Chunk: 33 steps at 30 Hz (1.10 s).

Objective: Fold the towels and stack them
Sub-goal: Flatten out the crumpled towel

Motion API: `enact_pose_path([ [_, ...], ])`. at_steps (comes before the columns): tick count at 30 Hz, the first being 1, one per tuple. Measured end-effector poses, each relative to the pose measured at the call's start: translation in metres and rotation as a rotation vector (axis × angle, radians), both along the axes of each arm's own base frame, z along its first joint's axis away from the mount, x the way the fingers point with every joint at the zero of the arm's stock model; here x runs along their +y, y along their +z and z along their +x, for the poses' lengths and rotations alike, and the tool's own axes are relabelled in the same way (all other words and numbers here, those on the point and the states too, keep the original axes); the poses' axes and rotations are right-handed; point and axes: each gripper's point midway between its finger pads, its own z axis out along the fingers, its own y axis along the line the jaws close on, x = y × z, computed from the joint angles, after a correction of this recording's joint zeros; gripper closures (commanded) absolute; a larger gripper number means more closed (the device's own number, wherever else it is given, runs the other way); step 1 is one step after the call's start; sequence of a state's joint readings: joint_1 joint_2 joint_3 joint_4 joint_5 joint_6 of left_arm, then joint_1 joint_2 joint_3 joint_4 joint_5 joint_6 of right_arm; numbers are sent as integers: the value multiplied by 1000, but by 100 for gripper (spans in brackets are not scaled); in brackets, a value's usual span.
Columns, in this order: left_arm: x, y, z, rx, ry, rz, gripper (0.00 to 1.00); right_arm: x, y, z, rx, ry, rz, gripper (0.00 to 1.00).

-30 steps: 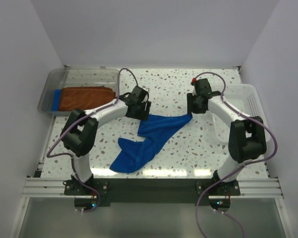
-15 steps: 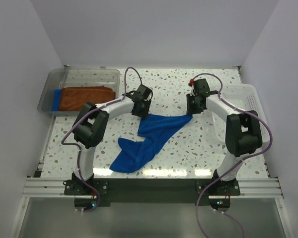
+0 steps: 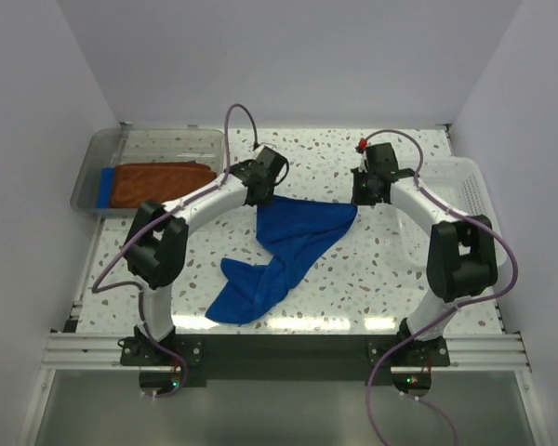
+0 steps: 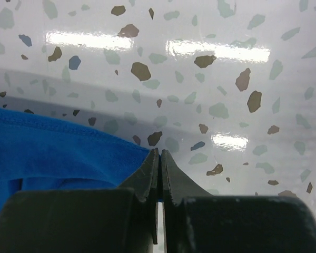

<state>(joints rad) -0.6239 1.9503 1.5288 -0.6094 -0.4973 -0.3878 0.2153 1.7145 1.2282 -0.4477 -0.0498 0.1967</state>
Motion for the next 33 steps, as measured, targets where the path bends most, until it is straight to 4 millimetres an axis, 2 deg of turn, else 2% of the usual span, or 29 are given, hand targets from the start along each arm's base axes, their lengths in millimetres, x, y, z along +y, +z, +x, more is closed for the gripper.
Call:
enact_pose_path([
  [3,5,10,3,-24,14,-50,18,-4,-2,0,2,-11,-4,100],
  [5,9,9,0,-19,14,-109,18,-5,-3,-1,5,-13,-6,100],
  [8,14,8,4,2,15,-179,23,-5,-4,-2,9,-12,-7,100],
  [11,9,5,13,14,-8,-245,30,-5,-4,-2,9,-12,-6,100],
  [12,6,-1,16,28,-17,-264,33,-5,-4,-2,9,-12,-6,100],
  [17,-18,-32,19,102,-93,-309,38,-5,-7,-2,16,-11,-9,100],
  [23,-24,-66,15,178,-126,-294,42,-5,-14,-2,31,-6,-14,100],
  [26,-27,-67,18,171,-135,-288,48,-5,-15,-2,33,-5,-15,100],
  [33,-41,-70,29,135,-164,-248,51,-5,-17,-3,35,-5,-16,100],
])
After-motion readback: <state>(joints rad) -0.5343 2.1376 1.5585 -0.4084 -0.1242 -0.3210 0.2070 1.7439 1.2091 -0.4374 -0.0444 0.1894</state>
